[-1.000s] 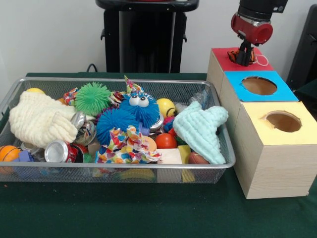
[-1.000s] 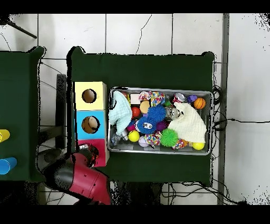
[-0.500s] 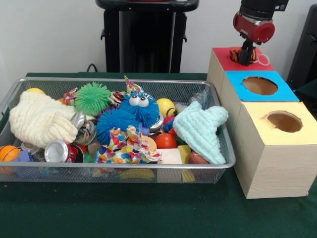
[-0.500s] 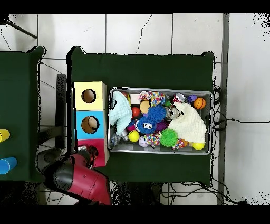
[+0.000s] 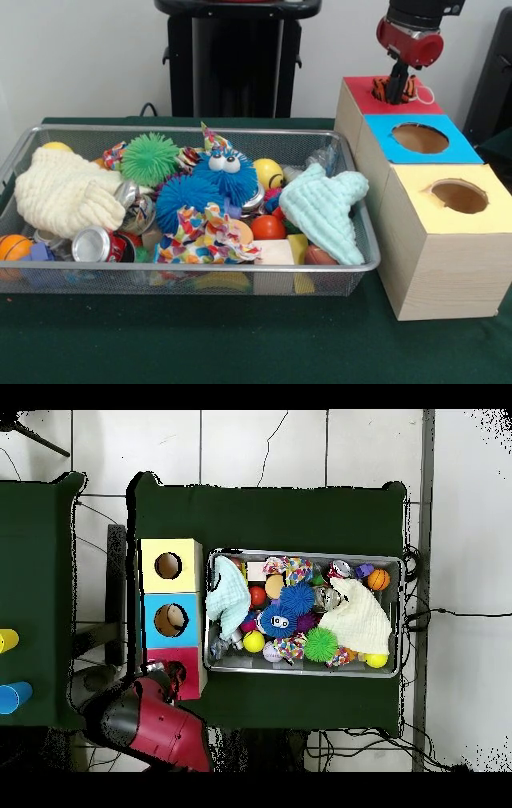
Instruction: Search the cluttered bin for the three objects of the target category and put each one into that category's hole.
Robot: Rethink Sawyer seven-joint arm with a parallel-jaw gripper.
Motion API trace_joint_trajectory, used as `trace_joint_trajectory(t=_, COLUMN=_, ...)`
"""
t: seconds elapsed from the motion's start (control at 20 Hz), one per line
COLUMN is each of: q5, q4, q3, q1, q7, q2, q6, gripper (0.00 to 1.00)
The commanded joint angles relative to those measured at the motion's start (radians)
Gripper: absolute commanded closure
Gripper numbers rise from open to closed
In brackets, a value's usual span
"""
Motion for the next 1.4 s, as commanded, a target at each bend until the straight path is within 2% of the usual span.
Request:
trace_joint_trajectory(t=0.05, q5=-0.023, q4=0.106, q3=0.161, q1=-0.048, q7=0.098, q2=0.063, q6=0.065, gripper=1.0)
trace_joint_trajectory(t=0.25, q5=-0.035, q4=0.137, q3=0.276, q1=-0.156, q7=0.06, q2=0.115, q6=-0.103, gripper=1.0)
trace_joint_trajectory(t=0.3, q5=-0.055, q4=0.141, q3=0.314, q1=-0.195, q7=0.06, q2=0.141, q6=-0.163, gripper=1.0)
trace_joint_trajectory(t=0.45, q5=-0.104, q4=0.139, q3=0.366, q1=-0.254, q7=0.068, q2=0.185, q6=-0.241, gripper=1.0)
trace_joint_trajectory(t=0.6, q5=-0.165, q4=0.123, q3=0.397, q1=-0.292, q7=0.078, q2=0.227, q6=-0.298, gripper=1.0)
trace_joint_trajectory(t=0.8, q5=-0.218, q4=0.098, q3=0.414, q1=-0.321, q7=0.089, q2=0.262, q6=-0.323, gripper=1.0)
trace_joint_trajectory(t=0.95, q5=-0.239, q4=0.102, q3=0.399, q1=-0.316, q7=0.092, q2=0.234, q6=-0.292, gripper=1.0)
trace_joint_trajectory(t=1.2, q5=-0.256, q4=0.129, q3=0.313, q1=-0.259, q7=0.063, q2=0.082, q6=-0.141, gripper=1.0)
trace_joint_trajectory(t=1.35, q5=-0.257, q4=0.095, q3=0.179, q1=-0.146, q7=0.069, q2=-0.005, q6=-0.013, gripper=1.0)
trace_joint_trajectory(t=1.4, q5=-0.267, q4=0.054, q3=0.072, q1=-0.065, q7=0.073, q2=-0.023, q6=0.051, gripper=1.0)
